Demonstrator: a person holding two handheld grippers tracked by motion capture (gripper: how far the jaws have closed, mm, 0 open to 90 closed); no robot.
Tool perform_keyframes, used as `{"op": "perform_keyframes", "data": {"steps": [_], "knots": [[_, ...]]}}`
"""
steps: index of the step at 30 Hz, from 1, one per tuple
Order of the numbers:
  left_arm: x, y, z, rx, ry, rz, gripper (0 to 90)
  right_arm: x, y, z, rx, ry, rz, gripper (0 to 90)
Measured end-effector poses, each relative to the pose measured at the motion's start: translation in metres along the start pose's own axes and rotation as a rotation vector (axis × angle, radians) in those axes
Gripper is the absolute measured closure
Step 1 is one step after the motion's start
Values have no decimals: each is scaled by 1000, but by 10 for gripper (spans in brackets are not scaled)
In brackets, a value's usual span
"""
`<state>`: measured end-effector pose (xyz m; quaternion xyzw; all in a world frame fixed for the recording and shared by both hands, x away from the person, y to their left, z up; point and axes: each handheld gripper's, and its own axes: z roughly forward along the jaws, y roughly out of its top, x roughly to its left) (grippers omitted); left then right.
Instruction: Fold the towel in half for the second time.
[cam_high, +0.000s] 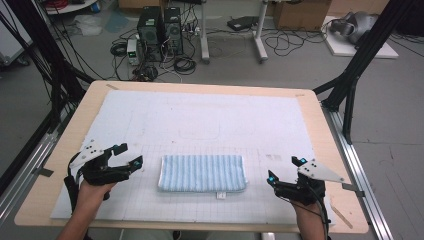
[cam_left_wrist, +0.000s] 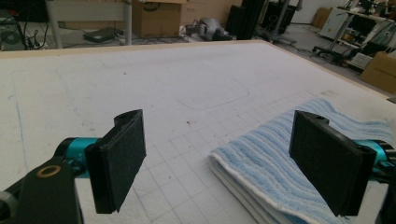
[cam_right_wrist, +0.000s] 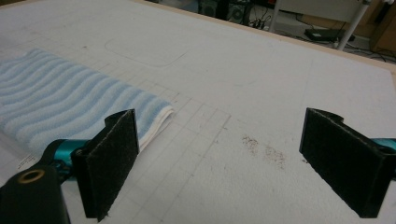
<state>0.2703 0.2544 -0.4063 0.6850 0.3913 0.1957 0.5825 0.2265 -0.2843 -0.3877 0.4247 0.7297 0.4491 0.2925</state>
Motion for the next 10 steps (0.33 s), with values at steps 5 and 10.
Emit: {"op": "perform_keyframes", "data": {"steps": [5,10], "knots": [[0,0,1,0,2,-2,190,1,-2,2,7,1,1,111],[0,0,1,-2,1,-5,190,3,-2,6,8,9,1,111]]}}
